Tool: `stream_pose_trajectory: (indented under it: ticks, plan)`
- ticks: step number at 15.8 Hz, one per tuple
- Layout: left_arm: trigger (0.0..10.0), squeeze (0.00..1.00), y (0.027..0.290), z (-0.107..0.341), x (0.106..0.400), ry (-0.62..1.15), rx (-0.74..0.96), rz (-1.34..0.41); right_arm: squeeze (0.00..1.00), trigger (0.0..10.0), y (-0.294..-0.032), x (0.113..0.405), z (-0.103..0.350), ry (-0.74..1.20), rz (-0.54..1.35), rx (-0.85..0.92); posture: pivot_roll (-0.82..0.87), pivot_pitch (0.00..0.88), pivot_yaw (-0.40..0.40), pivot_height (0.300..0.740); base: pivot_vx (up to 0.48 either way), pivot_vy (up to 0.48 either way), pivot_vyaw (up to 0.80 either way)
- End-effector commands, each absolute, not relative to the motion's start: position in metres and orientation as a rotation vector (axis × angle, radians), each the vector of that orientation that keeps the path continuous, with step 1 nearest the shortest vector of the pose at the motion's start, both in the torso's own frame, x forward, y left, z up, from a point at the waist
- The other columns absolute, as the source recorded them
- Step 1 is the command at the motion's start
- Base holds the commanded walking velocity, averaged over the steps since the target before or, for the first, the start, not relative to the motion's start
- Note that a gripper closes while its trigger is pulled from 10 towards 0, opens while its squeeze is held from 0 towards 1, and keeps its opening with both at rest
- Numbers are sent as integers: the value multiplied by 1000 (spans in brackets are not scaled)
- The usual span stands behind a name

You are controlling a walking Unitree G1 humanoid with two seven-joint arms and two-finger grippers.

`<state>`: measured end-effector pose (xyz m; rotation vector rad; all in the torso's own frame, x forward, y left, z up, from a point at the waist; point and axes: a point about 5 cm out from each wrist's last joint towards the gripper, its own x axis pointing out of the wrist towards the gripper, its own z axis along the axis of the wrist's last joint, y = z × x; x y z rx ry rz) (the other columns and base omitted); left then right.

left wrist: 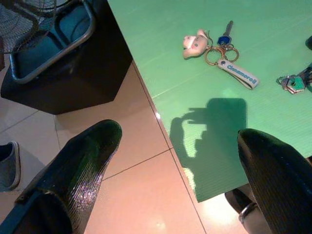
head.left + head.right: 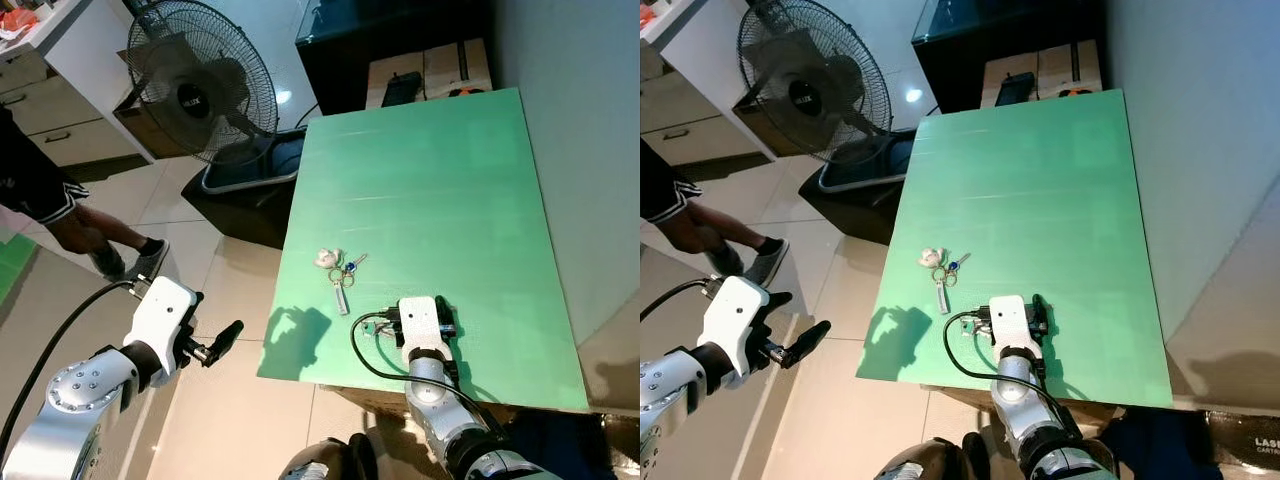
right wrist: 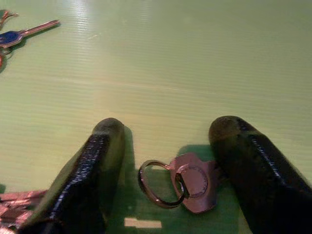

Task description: Hang keys on a hook

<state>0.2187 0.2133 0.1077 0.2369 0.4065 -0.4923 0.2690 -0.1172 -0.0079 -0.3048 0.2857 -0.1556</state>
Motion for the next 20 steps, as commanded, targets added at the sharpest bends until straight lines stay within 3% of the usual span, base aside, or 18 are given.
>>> stream_pose_trajectory:
  ticks: [1, 13, 20]
  plan:
    - [10000, 0, 221, 107, 217, 434, 253, -476, 0, 0, -112, 249, -28, 406, -163, -284, 88, 208, 398, 740, 0, 0, 0]
    - [10000, 0, 213, 100, 227, 415, 144, -462, 0, 0, -111, 252, -21, 361, -204, -312, 23, 216, 400, 740, 0, 0, 0]
    - [10000, 0, 195, 93, 249, 374, 124, -477, 0, 0, -105, 282, 18, 152, -180, -326, -39, 132, 386, 740, 0, 0, 0]
